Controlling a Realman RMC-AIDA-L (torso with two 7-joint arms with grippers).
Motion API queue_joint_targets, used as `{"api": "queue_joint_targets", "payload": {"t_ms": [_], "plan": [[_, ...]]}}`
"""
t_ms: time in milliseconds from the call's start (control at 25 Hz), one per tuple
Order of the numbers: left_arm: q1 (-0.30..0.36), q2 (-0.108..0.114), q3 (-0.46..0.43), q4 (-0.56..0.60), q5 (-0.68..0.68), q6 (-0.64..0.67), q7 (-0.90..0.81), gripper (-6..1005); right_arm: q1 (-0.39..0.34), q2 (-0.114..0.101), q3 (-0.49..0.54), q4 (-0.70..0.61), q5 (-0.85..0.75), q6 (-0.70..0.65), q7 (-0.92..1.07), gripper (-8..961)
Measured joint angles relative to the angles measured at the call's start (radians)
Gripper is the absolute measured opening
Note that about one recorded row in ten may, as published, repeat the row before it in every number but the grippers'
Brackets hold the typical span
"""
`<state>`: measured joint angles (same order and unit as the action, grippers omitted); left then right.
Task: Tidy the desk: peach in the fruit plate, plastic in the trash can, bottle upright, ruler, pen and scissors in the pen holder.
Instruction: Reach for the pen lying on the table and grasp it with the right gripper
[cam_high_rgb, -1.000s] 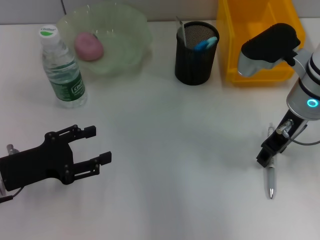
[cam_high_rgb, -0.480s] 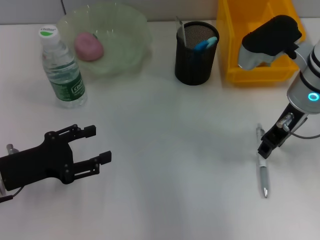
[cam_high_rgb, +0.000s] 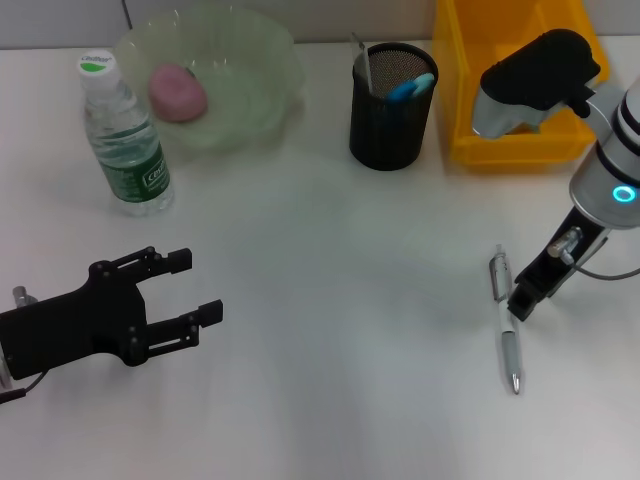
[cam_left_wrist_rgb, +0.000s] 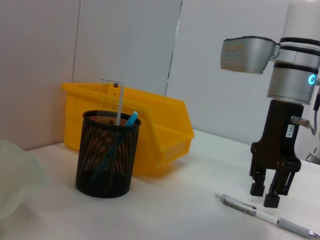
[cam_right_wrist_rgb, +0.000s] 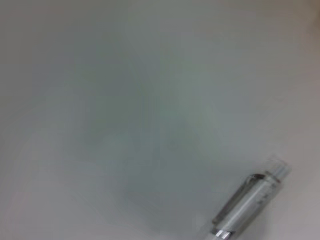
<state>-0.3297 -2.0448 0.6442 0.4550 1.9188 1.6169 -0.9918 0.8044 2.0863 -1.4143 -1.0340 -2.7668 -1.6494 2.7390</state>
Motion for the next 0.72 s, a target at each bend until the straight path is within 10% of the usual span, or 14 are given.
{"api": "queue_joint_targets", "payload": {"t_ms": [720], "plan": [[0.003, 0.001, 0.001, 0.014, 0.006, 0.005, -0.005, 788, -0.004, 0.002, -0.04, 0.002, 0.056, 0.021, -0.009, 449]]}}
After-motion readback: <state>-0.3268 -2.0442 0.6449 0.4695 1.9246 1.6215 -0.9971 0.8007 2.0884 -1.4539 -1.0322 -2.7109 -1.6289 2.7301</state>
